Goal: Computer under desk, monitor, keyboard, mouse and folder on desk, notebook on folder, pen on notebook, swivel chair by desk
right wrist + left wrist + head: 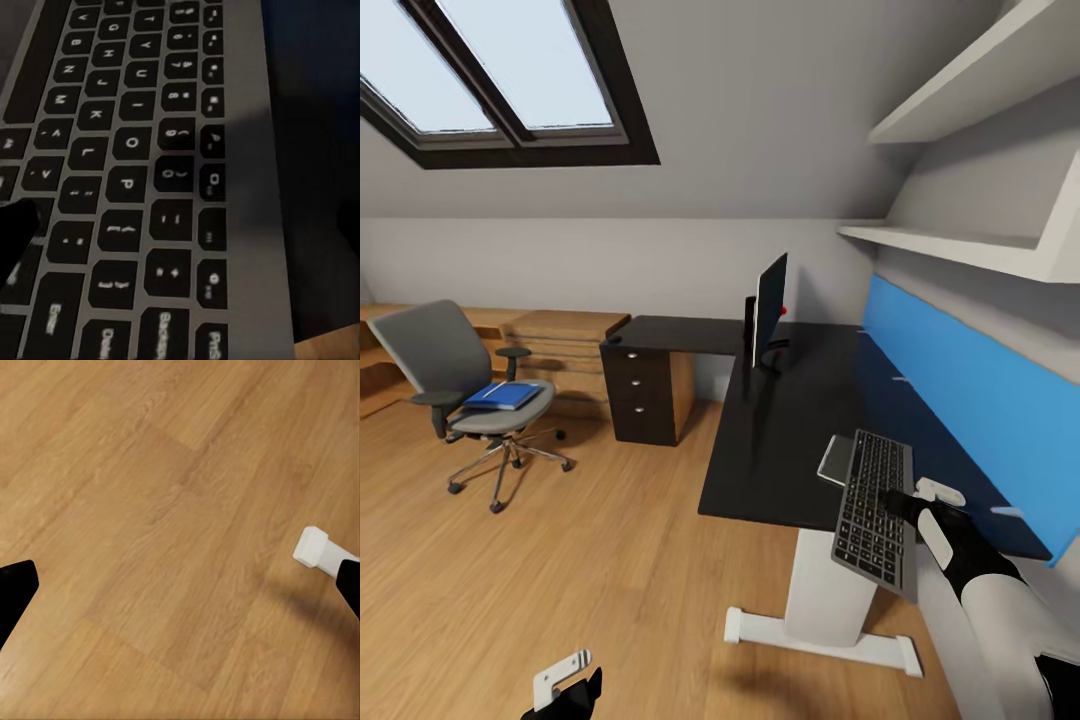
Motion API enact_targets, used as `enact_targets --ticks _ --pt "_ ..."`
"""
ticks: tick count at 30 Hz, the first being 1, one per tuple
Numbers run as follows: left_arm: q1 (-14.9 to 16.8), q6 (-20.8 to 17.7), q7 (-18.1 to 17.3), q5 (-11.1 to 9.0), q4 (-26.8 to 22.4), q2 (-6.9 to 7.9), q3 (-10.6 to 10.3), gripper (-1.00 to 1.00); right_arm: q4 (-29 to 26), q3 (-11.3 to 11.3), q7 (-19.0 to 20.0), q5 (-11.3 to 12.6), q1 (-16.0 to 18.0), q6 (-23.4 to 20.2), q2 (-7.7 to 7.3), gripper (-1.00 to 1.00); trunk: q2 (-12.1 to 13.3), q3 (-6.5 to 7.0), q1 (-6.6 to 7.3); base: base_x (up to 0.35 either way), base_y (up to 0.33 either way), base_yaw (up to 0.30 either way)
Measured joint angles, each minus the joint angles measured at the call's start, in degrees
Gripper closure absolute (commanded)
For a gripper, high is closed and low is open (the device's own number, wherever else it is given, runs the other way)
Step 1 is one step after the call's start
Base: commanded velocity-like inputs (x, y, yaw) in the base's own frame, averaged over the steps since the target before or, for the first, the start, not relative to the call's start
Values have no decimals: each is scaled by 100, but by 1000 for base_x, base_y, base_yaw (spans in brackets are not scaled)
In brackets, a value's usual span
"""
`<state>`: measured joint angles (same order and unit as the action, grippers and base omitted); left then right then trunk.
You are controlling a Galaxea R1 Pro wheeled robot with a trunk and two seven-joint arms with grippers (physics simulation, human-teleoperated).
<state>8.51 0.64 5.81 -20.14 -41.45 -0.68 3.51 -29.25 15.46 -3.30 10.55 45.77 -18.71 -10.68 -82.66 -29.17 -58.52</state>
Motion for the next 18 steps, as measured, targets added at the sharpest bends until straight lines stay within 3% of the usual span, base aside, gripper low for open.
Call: enact_targets --ticks 18 --pt "2 0 0 0 75 0 0 -100 -3 4 0 0 0 0 -4 -100 722 323 396 0 0 0"
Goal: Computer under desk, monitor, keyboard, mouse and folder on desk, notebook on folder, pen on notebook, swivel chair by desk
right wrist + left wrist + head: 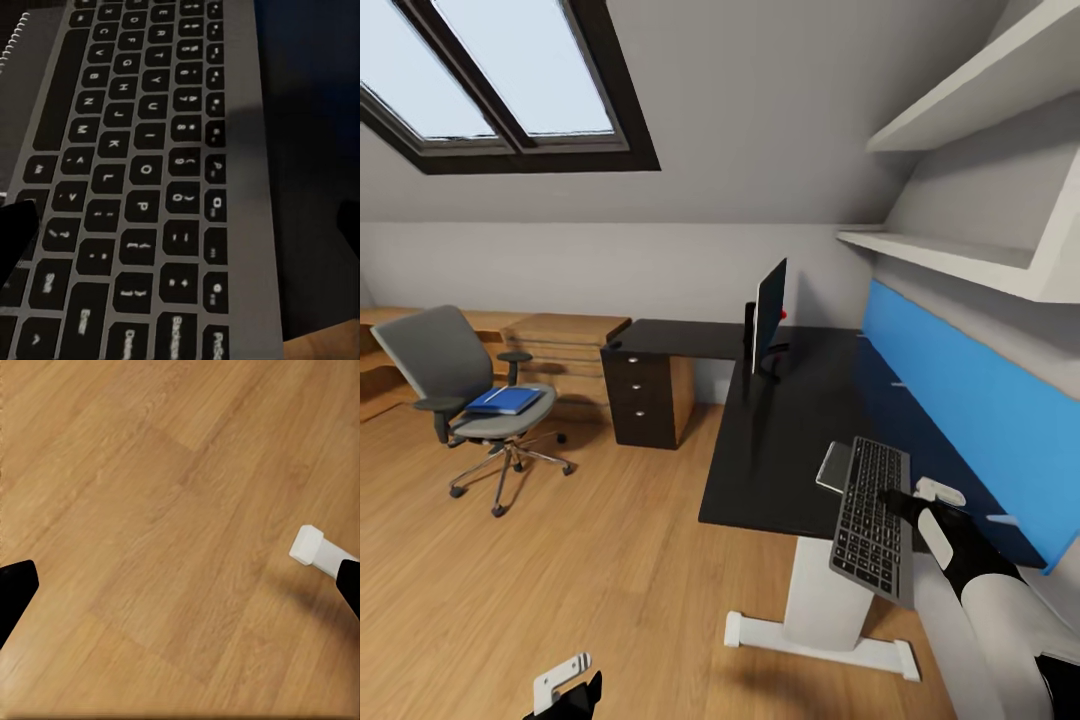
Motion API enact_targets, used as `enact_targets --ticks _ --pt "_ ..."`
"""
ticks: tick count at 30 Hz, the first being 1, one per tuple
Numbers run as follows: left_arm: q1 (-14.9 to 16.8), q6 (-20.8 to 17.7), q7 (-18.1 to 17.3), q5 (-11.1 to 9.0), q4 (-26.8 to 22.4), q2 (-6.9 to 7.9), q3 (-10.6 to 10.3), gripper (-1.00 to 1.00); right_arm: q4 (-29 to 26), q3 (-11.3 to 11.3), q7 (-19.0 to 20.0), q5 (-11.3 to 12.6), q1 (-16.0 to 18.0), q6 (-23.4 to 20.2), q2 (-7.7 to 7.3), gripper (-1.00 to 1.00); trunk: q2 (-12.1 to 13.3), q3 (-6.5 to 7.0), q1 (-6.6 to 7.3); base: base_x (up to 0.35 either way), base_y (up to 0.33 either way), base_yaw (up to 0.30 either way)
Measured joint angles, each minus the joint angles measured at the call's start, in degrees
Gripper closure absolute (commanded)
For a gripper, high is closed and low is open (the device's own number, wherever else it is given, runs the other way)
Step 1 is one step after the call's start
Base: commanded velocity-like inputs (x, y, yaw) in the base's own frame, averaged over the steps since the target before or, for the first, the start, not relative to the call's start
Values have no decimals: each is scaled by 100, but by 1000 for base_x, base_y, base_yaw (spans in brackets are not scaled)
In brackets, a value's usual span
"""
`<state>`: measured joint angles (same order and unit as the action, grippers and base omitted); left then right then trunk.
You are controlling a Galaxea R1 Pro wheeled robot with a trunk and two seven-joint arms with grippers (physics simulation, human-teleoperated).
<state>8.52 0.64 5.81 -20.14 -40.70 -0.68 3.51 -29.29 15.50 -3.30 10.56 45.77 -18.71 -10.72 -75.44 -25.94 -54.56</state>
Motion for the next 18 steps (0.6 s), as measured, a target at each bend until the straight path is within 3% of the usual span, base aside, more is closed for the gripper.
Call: enact_targets --ticks 18 --pt "-2 3 0 8 30 4 -3 -100 -33 0 9 26 -2 0 9 -100 42 18 23 0 0 0"
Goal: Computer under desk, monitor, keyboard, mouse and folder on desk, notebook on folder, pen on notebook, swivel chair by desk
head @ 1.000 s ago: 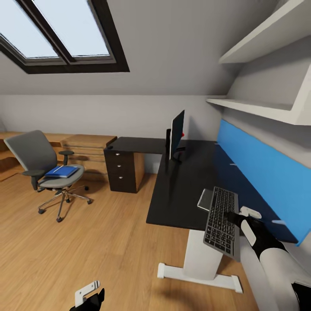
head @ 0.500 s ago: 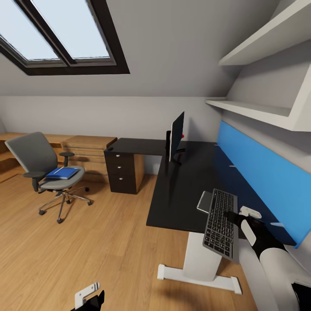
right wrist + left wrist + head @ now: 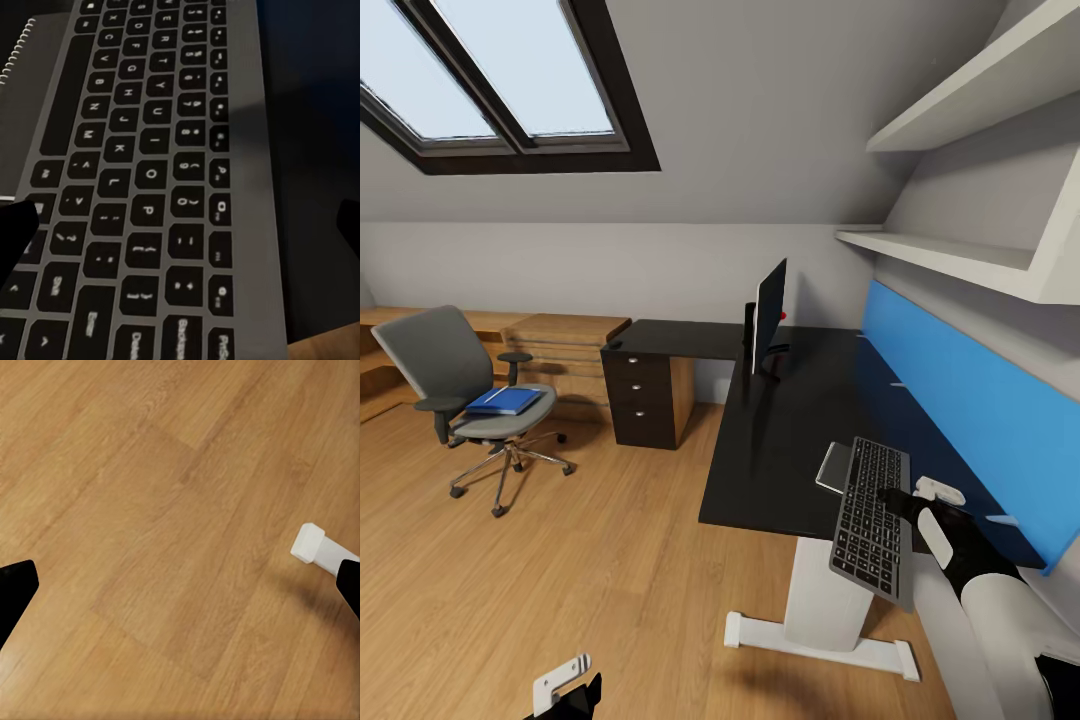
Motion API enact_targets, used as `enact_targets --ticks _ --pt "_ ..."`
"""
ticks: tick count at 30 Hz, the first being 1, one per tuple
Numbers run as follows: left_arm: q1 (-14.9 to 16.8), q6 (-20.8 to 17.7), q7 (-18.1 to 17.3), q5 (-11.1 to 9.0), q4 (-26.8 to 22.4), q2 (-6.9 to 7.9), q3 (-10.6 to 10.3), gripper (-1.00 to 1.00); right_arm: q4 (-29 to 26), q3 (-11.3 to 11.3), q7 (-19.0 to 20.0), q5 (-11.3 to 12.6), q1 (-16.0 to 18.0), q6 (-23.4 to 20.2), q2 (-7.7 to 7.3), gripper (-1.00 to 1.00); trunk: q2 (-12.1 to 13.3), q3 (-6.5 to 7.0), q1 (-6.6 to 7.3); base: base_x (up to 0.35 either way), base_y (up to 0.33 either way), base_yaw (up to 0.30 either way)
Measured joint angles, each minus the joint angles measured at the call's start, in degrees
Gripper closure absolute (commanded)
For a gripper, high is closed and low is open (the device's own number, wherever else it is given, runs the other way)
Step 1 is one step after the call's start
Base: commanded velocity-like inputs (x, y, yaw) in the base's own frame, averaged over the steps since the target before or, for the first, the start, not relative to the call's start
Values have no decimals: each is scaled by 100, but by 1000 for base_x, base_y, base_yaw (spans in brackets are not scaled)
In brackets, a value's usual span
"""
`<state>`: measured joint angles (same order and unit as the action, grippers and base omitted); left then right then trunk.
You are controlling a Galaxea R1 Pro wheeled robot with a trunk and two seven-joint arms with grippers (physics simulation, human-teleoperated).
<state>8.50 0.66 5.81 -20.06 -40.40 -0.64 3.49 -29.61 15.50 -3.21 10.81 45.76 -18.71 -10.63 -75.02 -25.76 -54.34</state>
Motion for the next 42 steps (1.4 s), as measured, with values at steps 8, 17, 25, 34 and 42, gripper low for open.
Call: enact_targets --ticks 8,17,25,34,42 --pt "0 5 -3 -4 2 4 5 -100 -8 11 0 2 0 0 0 -100 0 0 -1 -23 8 0" --pt "0 5 0 -8 7 4 9 -100 0 15 2 27 1 1 0 -100 0 0 -3 -241 148 0" --pt "0 5 -3 -8 8 4 5 -100 -5 29 -14 37 1 2 0 -100 0 0 -3 -275 176 0" --pt "0 5 -6 -7 7 0 2 -100 -7 52 -16 51 1 1 -2 -100 1 0 -3 -274 200 0" --pt "1 5 -5 -2 8 -5 2 -100 -14 163 -16 53 1 1 -9 -100 1 9 -2 -244 211 -40"
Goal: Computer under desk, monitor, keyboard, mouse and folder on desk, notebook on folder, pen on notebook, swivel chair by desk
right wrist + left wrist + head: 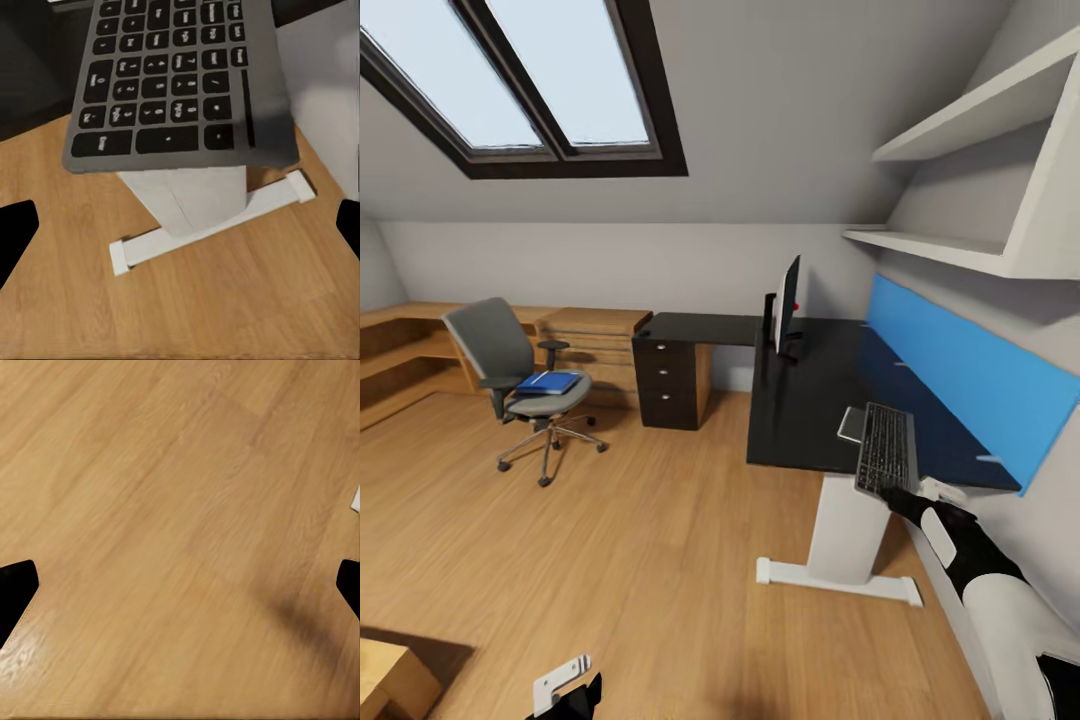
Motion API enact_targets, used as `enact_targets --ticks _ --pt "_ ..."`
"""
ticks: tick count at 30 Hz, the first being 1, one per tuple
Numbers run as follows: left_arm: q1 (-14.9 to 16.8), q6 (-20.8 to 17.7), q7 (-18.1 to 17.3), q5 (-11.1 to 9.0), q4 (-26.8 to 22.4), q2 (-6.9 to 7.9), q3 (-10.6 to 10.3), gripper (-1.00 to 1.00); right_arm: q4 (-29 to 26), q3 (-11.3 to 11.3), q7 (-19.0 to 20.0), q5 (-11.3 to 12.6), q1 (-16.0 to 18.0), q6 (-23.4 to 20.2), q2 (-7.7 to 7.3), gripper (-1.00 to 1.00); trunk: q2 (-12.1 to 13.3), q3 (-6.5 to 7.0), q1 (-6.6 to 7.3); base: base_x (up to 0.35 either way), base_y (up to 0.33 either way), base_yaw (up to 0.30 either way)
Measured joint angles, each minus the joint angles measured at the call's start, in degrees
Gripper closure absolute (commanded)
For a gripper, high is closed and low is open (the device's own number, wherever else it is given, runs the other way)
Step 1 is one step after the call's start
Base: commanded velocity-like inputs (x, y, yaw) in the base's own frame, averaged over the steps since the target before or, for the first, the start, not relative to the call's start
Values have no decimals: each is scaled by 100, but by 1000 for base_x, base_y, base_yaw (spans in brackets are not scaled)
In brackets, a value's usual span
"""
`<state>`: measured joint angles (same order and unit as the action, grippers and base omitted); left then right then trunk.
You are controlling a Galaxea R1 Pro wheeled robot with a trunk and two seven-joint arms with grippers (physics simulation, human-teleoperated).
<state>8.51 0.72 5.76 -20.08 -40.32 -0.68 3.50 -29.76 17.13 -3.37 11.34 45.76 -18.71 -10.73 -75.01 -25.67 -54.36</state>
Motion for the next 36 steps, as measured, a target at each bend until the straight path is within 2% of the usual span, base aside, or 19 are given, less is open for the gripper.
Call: enact_targets --ticks 9,17,21,26,31,36 --pt "0 0 2 2 2 0 -2 -100 -3 131 -1 0 0 -3 -9 -100 -1 46 2 -124 95 -145" --pt "0 0 3 -2 2 0 -2 -100 -4 156 3 7 0 -9 -17 -100 -1 97 2 -16 11 -177" --pt "0 0 4 -3 2 0 -2 -100 -4 294 44 120 0 -10 -25 -100 -1 118 2 -3 2 -210" --pt "2 0 4 -6 2 0 -2 -100 5 546 511 430 -3 -29 -43 -100 -1 142 2 -1 1 -222" --pt "1 0 5 -5 2 0 -2 -100 37 642 1112 496 -3 -47 -52 -100 -1 153 2 0 0 -203" --pt "0 0 5 -2 2 0 -2 -100 111 703 1444 579 -5 -49 -56 -100 -1 156 2 0 0 -105"
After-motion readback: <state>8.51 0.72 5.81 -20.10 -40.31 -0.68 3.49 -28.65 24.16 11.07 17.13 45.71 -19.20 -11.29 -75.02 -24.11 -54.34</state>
